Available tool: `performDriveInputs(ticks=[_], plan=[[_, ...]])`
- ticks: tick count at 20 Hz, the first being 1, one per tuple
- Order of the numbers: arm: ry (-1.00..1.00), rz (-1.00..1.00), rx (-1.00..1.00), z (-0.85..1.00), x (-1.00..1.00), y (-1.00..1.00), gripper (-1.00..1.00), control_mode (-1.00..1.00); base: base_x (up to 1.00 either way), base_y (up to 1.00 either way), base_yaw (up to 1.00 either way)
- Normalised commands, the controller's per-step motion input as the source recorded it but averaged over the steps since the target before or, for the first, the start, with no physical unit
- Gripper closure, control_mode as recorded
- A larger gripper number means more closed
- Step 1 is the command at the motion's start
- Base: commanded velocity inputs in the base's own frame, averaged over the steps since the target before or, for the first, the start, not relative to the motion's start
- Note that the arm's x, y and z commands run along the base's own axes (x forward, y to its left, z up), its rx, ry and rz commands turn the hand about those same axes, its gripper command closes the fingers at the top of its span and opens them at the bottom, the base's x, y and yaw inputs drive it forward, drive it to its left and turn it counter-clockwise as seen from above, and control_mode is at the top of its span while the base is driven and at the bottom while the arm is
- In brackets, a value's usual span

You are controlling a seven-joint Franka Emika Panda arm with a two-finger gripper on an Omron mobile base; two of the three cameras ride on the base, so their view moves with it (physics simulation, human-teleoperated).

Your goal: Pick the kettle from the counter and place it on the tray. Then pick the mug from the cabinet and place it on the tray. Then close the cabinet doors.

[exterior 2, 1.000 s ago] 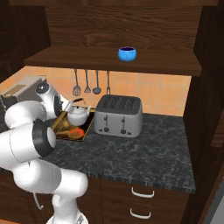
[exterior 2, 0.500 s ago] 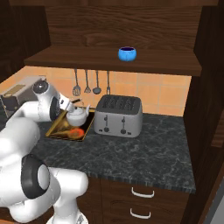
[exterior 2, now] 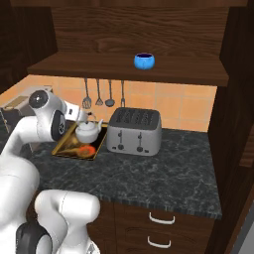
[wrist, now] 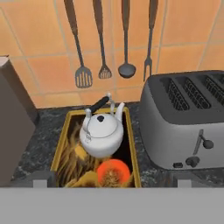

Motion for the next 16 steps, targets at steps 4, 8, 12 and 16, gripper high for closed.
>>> performDriveInputs(ticks=[4,8,12,16], plan=[[-0.14,0.1,-0.18,0.56,-0.52,-0.43,-1.0,-1.0,0.0,0.0,0.0],[-0.06,0.02,-0.06,0.65,-0.44,-0.44,-1.0,-1.0,0.0,0.0,0.0],[0.0,0.0,0.0,0.67,-0.38,-0.51,-1.0,-1.0,0.0,0.0,0.0],[0.0,0.0,0.0,0.74,-0.24,-0.47,-1.0,-1.0,0.0,0.0,0.0]])
